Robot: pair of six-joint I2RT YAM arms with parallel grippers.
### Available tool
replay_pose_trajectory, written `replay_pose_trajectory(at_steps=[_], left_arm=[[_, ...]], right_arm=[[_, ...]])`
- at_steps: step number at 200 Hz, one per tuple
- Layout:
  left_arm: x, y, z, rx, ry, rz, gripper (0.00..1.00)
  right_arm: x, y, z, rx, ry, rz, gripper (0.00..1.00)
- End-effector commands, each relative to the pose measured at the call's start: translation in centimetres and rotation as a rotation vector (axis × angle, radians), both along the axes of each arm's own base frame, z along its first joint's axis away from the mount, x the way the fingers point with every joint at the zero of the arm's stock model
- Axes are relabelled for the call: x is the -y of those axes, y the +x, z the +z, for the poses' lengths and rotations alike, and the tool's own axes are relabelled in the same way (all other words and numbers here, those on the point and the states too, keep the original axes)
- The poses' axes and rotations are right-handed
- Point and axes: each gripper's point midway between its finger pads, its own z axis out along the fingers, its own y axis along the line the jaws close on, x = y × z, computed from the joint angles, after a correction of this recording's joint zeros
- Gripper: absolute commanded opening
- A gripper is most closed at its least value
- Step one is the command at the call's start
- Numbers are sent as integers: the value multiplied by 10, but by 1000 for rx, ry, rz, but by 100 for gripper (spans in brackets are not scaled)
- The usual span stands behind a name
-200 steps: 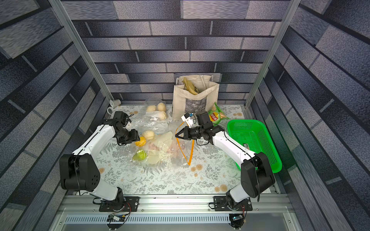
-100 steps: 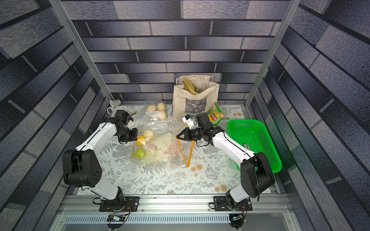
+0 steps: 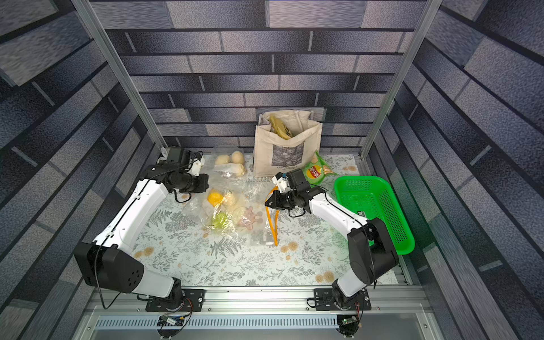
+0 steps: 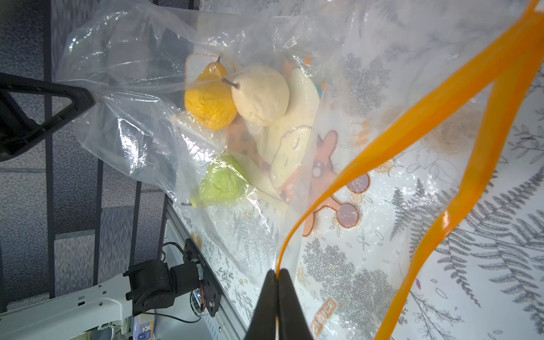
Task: Open the zip-top bag and take out the pear
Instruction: Adjust the zipper food storage bag at the center of the board.
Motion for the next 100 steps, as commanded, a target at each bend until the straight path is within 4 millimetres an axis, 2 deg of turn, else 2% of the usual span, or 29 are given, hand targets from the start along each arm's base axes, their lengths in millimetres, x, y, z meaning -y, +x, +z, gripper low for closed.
replay_pose_trajectory(at_steps=[1,21,29,61,73,100], left_arm=[[-13,-4,-12,-62,14,51,0],[-23,-4,-23,-70,40,85,0],[-25,-4,-22,-63,66,91,0],[-2,-4,21,80,17,43,0],[1,-5,27,96,-7,45,0],[-6,-5,1,-2,-12,66,0]], right_arm=[[9,-2,-17,-27,-51,-12,7],[10,-1,-15,-18,-50,-12,7],[10,-1,-15,-14,-51,-13,7],[10,-1,-15,-15,-55,-10,7],[10,1,-15,-14,-57,-13,7],[8,3,-18,-24,-51,-13,7]])
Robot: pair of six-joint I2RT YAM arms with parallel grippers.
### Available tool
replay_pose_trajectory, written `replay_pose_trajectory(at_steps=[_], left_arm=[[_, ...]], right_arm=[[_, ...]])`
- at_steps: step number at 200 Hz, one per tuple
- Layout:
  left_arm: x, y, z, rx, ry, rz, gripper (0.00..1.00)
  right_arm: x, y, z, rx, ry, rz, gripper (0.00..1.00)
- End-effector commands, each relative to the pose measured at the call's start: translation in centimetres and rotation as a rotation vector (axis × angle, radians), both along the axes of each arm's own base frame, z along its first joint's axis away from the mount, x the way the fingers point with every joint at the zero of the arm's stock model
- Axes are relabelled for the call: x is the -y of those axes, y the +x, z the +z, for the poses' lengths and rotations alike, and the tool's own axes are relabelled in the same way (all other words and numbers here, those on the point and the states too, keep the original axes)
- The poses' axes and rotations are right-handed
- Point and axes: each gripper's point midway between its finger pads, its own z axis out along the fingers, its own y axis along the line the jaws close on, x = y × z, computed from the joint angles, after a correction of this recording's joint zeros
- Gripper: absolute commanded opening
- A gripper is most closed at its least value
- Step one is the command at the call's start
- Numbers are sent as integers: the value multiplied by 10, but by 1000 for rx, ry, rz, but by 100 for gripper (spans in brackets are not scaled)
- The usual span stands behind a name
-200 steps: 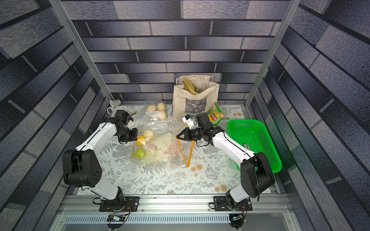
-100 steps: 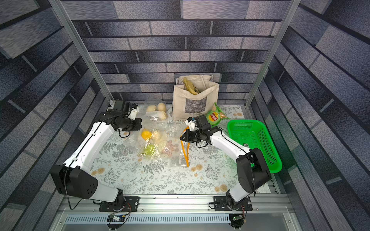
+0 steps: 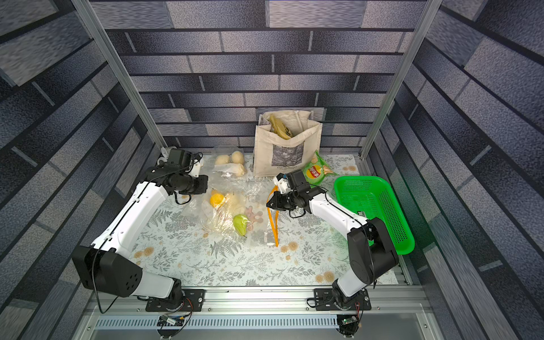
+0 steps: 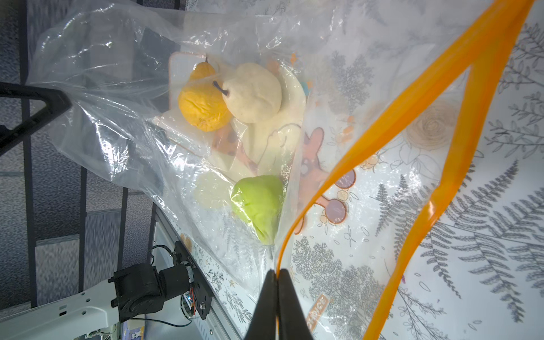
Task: Open the zip-top bag and take out the pear
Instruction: Adjust the zipper food storage bag at the center of the board.
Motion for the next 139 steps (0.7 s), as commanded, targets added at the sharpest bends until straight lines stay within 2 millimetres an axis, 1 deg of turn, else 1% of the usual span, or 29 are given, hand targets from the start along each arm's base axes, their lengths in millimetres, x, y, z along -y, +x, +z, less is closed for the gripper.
replay_pose_trajectory(at_steps=[1,7,13,29,37,43,51,58,67,78,89,104,125,132,139], left_arm=[[-7,1,-6,-33,-27,46,0],[-4,0,-6,-45,-37,39,0],[3,0,1,-30,-53,20,0],[26,-4,38,102,-63,-50,0],[26,-5,53,161,-41,-41,0],[21,-4,58,183,-23,-20,0],[13,-1,55,179,-14,-1,0],[6,1,45,142,-22,16,0],[2,2,28,76,-61,28,0],[3,1,9,1,-101,30,0],[7,0,-1,-24,-97,18,0],[10,0,2,3,-65,3,0],[5,-1,10,23,-38,16,0],[8,-1,16,30,-48,5,0],[15,-3,26,51,-69,-22,0]], right_arm=[[3,2,-11,-25,-22,-4,7],[3,2,-12,-27,-22,-4,7],[3,2,-11,-27,-21,-4,7],[4,1,-8,-16,-26,-5,7],[5,1,-6,-9,-28,-8,8],[6,1,-5,-5,-30,-10,8],[6,2,-4,0,-31,-11,8],[6,2,-5,-1,-30,-9,8],[5,3,-5,-7,-28,-8,8],[3,3,-7,-16,-22,-5,8],[2,3,-7,-21,-15,-3,8],[2,2,-7,-21,-16,-5,8],[3,1,-4,-17,-16,-2,8],[4,1,-3,-9,-17,-2,8],[4,2,-1,-2,-20,-3,8]])
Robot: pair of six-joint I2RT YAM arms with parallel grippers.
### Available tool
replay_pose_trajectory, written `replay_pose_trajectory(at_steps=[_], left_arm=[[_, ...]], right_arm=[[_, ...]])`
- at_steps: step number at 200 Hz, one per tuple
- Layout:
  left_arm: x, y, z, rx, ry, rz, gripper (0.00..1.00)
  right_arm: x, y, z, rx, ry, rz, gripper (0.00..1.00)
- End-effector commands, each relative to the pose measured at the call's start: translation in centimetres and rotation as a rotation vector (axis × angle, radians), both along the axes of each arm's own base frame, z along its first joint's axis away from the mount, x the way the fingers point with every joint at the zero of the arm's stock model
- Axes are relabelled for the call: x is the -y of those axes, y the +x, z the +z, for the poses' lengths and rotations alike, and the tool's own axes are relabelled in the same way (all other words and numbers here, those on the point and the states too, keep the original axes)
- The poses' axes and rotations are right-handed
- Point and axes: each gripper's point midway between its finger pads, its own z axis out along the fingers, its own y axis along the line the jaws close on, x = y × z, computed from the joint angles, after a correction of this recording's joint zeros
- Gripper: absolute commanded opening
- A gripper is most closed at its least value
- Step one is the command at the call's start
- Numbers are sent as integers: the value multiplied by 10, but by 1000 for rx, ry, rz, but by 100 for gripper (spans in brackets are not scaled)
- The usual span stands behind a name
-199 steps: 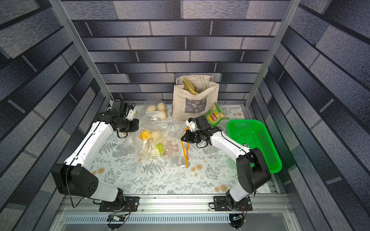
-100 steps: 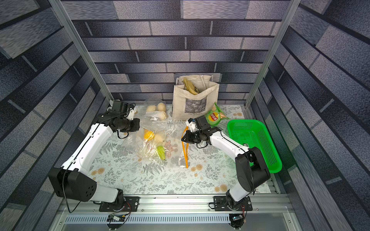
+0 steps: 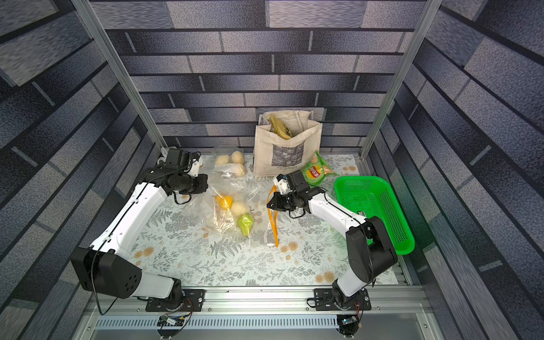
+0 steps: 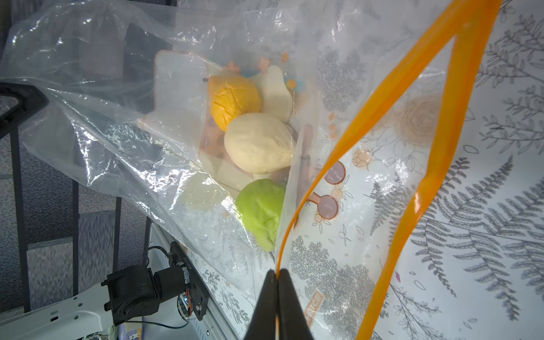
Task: Open the zip-top bag and take out the pear
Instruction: Adjust the zipper food storage bag at the center of the board.
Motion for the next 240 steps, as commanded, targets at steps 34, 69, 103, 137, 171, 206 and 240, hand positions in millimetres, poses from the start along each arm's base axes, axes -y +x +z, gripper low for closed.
replay_pose_trajectory(at_steps=[34,69,103,137,171,206,240], left_arm=[[27,-6,58,159,-60,-80,0],[16,3,27,68,-62,-42,0],[37,6,61,156,-85,-115,0],[44,3,100,226,-96,-154,0],[36,3,55,133,-139,-116,0],[13,3,13,46,-62,-47,0],[-14,0,-22,-54,18,21,0]], right_arm=[[1,4,2,3,-11,7,8],[-2,7,-2,-12,-1,4,8],[-3,8,-5,-20,-3,6,8],[-2,7,-5,-22,-1,-1,8],[-2,7,-6,-23,-3,-4,8],[-3,8,-4,-23,0,-4,8],[-5,10,3,-4,18,1,8]])
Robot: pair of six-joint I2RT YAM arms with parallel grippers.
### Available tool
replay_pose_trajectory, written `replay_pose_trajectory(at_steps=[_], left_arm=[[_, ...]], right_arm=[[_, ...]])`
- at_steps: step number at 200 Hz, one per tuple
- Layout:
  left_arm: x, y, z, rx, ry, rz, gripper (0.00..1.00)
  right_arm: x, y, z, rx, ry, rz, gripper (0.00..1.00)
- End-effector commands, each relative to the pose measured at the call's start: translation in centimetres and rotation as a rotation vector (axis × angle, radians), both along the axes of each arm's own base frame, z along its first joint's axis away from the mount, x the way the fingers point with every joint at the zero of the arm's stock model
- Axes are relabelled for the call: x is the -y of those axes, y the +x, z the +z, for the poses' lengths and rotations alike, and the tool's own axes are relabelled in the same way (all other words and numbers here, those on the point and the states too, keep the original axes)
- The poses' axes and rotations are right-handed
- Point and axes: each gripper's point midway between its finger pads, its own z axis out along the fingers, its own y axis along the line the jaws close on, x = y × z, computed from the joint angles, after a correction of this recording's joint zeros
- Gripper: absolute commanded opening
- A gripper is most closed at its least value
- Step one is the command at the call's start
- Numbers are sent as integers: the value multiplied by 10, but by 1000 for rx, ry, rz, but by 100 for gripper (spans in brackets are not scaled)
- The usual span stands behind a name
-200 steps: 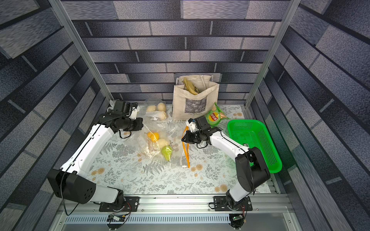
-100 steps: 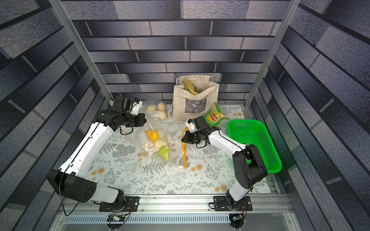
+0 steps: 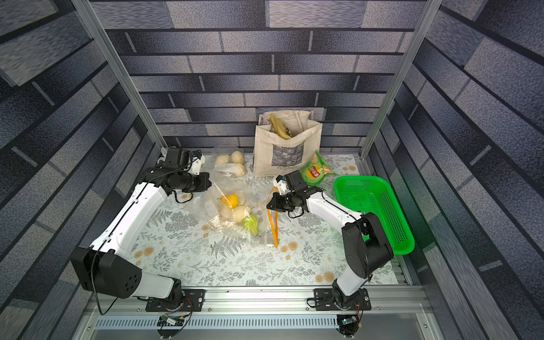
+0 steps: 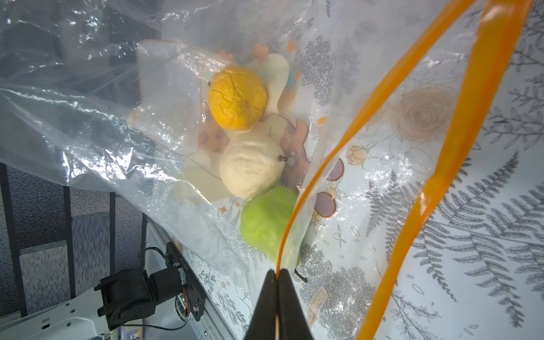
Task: Open the zip-top bag and take out the pear
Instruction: Adjust the zipper food storage bag at the center of the board.
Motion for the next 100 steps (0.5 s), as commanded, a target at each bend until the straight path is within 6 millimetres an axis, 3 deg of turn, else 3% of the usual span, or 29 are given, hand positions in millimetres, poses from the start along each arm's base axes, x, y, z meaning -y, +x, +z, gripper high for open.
replay_pose_trajectory(at_steps=[1,10,38,100], left_arm=[[-19,-5,-23,-67,73,47,0],[-23,-6,-27,-76,86,55,2],[-29,-4,-31,-82,113,70,33],[-29,6,-18,-63,136,51,54]], right_arm=[[-3,7,16,29,35,0,8],[-4,8,16,33,39,2,8],[-9,6,22,41,78,23,8],[-18,-6,63,152,216,103,8]])
